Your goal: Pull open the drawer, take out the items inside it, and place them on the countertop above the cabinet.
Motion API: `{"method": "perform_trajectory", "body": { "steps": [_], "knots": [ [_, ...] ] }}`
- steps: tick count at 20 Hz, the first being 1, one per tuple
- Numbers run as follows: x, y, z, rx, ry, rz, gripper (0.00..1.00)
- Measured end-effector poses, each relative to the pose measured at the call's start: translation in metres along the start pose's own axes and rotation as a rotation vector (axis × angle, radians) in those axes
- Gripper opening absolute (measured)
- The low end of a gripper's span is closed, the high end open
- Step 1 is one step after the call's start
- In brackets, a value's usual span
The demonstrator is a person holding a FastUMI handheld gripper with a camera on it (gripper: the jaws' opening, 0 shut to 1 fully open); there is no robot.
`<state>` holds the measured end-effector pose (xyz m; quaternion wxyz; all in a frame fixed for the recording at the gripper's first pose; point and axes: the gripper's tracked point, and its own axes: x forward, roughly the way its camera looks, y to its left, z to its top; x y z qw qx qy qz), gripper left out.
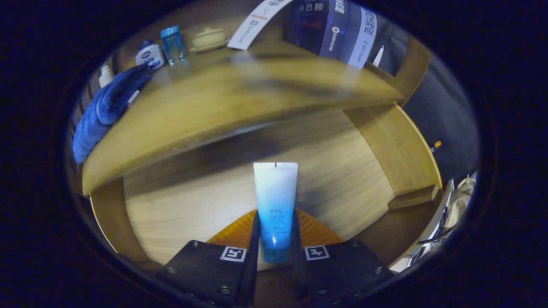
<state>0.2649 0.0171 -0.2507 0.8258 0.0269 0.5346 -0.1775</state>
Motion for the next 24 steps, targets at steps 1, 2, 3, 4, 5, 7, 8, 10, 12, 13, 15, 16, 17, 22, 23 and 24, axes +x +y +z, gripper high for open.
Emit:
{"method": "perform_trajectory", "body": {
  "steps": [1, 2, 3, 4, 5, 7, 8, 10, 12, 13, 15, 16, 17, 22, 23, 24],
  "knots": [
    [-0.008, -0.003, 0.001, -0.002, -0.012, -0.016, 0.35],
    [-0.015, -0.005, 0.001, -0.001, -0.016, -0.035, 0.35],
    [-0.024, -0.01, 0.001, 0.002, -0.022, -0.059, 0.35],
    [-0.032, -0.014, 0.002, 0.006, -0.036, -0.079, 0.35],
    [-0.04, -0.018, 0.003, 0.012, -0.053, -0.095, 0.35],
    [-0.057, -0.025, 0.011, 0.027, -0.106, -0.113, 0.35],
    [-0.066, -0.029, 0.015, 0.038, -0.139, -0.121, 0.35],
    [-0.084, -0.038, 0.021, 0.051, -0.196, -0.139, 0.35],
    [-0.099, -0.047, 0.026, 0.063, -0.26, -0.147, 0.35],
    [-0.106, -0.051, 0.031, 0.067, -0.293, -0.146, 0.35],
    [-0.12, -0.054, 0.043, 0.075, -0.361, -0.136, 0.35],
    [-0.126, -0.054, 0.052, 0.077, -0.394, -0.128, 0.35],
    [-0.131, -0.053, 0.06, 0.086, -0.423, -0.114, 0.35],
    [-0.138, -0.033, 0.096, 0.048, -0.483, -0.044, 0.35],
    [-0.133, -0.025, 0.104, 0.034, -0.486, -0.022, 0.35],
    [-0.124, -0.013, 0.111, 0.023, -0.486, 0.01, 0.35]
  ]
}}
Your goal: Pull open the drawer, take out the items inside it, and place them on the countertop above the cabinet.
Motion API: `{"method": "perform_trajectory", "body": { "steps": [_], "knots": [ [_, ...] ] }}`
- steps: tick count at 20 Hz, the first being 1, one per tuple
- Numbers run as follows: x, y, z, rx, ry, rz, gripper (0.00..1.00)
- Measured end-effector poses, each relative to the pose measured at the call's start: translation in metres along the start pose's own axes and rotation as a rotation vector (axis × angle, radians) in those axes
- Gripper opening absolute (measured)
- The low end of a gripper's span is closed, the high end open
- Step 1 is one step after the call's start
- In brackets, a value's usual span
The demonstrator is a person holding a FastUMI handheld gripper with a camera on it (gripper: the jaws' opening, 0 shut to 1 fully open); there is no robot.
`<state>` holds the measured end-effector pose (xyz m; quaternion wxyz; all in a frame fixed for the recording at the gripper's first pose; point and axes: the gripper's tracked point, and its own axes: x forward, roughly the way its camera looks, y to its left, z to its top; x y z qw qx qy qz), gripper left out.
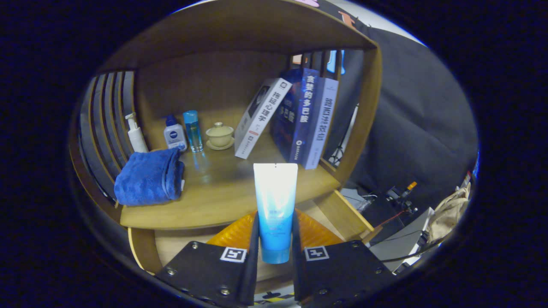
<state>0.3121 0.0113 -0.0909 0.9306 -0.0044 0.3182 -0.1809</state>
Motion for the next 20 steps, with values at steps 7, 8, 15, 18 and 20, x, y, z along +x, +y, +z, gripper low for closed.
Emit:
{"method": "perform_trajectory", "body": {
  "steps": [7, 8, 15, 18, 20],
  "knots": [
    [0.055, 0.04, 0.003, -0.026, 0.064, 0.141, 0.35],
    [0.061, 0.043, 0.003, -0.022, 0.066, 0.158, 0.35],
    [0.092, 0.053, 0.005, 0.0, 0.076, 0.217, 0.35],
    [0.099, 0.053, 0.01, 0.043, 0.053, 0.245, 0.35],
    [0.102, 0.051, 0.005, 0.037, 0.061, 0.251, 0.39]
  ]
}}
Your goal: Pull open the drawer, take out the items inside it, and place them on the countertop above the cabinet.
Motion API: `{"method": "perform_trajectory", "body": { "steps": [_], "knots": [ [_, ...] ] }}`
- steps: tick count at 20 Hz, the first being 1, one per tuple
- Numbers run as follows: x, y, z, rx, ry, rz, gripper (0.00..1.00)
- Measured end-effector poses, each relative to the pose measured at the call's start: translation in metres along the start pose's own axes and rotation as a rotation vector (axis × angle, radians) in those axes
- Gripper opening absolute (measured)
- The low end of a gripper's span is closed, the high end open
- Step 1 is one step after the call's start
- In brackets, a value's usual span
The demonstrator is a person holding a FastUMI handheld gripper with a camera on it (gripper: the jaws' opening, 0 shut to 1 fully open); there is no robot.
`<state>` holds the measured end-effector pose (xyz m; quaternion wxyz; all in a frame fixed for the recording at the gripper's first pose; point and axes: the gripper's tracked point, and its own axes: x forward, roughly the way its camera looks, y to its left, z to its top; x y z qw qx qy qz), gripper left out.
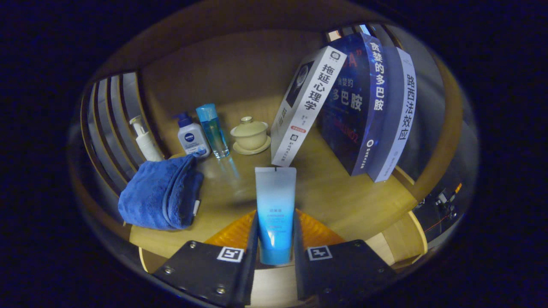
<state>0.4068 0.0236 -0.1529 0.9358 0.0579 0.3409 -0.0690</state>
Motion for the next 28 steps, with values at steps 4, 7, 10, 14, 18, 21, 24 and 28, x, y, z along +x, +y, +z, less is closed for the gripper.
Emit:
{"method": "perform_trajectory", "body": {
  "steps": [4, 7, 10, 14, 18, 21, 24, 28],
  "knots": [
    [-0.012, 0.006, 0.007, -0.025, -0.057, 0.033, 0.53],
    [-0.041, 0.013, 0.029, -0.009, -0.182, 0.073, 0.65],
    [-0.082, 0.006, 0.047, -0.022, -0.316, 0.042, 0.66],
    [-0.148, -0.003, 0.059, -0.071, -0.488, -0.009, 0.84],
    [-0.199, -0.015, 0.036, -0.037, -0.584, -0.038, 0.96],
    [-0.226, -0.02, -0.002, -0.03, -0.608, -0.062, 0.97],
    [-0.24, -0.017, -0.04, -0.019, -0.6, -0.056, 0.97],
    [-0.249, -0.013, -0.091, 0.008, -0.592, -0.035, 0.97]
  ]
}}
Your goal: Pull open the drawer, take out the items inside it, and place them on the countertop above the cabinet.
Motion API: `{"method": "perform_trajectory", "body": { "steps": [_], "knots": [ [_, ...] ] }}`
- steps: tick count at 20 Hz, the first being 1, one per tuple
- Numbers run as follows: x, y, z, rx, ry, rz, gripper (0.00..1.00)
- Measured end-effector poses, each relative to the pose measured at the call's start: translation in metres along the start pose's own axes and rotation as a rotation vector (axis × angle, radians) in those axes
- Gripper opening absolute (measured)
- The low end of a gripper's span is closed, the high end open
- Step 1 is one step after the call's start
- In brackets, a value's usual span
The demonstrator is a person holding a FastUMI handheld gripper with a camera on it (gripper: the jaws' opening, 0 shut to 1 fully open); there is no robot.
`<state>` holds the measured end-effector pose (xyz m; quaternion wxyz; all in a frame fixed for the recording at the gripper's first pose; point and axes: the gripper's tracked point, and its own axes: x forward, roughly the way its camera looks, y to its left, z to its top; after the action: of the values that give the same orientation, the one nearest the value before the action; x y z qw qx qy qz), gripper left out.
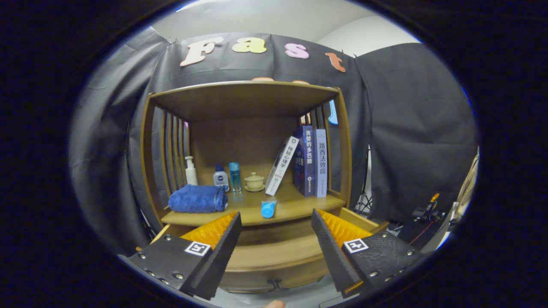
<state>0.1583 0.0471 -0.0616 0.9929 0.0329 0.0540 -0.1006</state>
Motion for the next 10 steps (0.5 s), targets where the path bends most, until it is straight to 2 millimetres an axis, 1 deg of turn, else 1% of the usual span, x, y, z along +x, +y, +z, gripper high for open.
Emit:
{"method": "perform_trajectory", "body": {
  "steps": [2, 3, 5, 6, 7, 10],
  "knots": [
    [-0.015, 0.002, -0.025, 0.032, 0.025, 0.015, 0.97],
    [-0.023, 0.003, -0.042, 0.041, 0.054, 0.023, 0.97],
    [-0.036, -0.002, -0.076, 0.037, 0.127, 0.024, 0.97],
    [-0.04, -0.002, -0.088, 0.041, 0.152, 0.03, 0.98],
    [-0.043, 0.002, -0.094, 0.053, 0.161, 0.046, 0.98],
    [-0.042, 0.01, -0.103, 0.095, 0.143, 0.104, 0.98]
  ]
}}
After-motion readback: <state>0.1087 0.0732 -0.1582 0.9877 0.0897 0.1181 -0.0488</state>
